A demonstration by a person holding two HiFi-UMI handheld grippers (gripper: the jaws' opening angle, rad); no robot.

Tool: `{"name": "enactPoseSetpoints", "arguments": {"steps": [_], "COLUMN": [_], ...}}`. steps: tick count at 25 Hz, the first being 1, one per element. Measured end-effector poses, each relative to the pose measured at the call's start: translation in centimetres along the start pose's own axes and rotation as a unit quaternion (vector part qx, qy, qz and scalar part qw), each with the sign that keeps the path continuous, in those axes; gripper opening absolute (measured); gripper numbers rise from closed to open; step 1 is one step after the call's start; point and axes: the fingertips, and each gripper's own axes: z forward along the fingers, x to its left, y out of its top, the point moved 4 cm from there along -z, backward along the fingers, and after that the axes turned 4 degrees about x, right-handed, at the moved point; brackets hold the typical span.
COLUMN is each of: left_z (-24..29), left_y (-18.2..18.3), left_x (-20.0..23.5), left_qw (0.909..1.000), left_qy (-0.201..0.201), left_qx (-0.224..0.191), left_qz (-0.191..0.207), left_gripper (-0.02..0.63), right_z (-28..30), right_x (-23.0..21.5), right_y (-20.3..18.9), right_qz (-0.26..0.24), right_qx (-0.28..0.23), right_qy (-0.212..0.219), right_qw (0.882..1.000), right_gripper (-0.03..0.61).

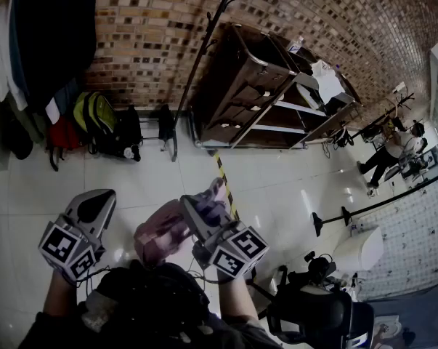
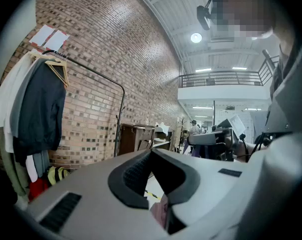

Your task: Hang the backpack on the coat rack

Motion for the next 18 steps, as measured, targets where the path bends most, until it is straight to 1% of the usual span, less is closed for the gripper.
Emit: {"name": "enactPoseSetpoints", "arguments": {"steps": [4,10,14,18], "left_z": [-0.4,-0.8,0.1,2.4], "left_y": [-0.1,-0.1,0.2,0.7], "left_x": [0.7,1.5,2.5,3.8], "left_qw": [1.0000,1.0000,0.9999,0.9996], "left_qy": [-0.002,0.005,0.015,0.027], "left_qx": [0.000,0.002,0.000,-0.003], "left_qz": [-0.002,0.007,0.002,0.011], "left_gripper": [0.034,0.033,0.034,0.034], "right_z": [0.2,1.4,2.8,4.6], "right_x": [0.4,-0.1,-2.2,-5.6], "right_y": [0.3,0.5,1.0,1.7], "right_qz": [-0.003,-0.010,-0.005,0.006], "right_qx": [-0.010,-0.013,-0.013,-0.014], "right_qy": [-0.007,-0.001,0.001,0.007], "right_qw": [1.000,1.000,1.000,1.000], "right_gripper": [0.002,0.002,0.002,0.002]}}
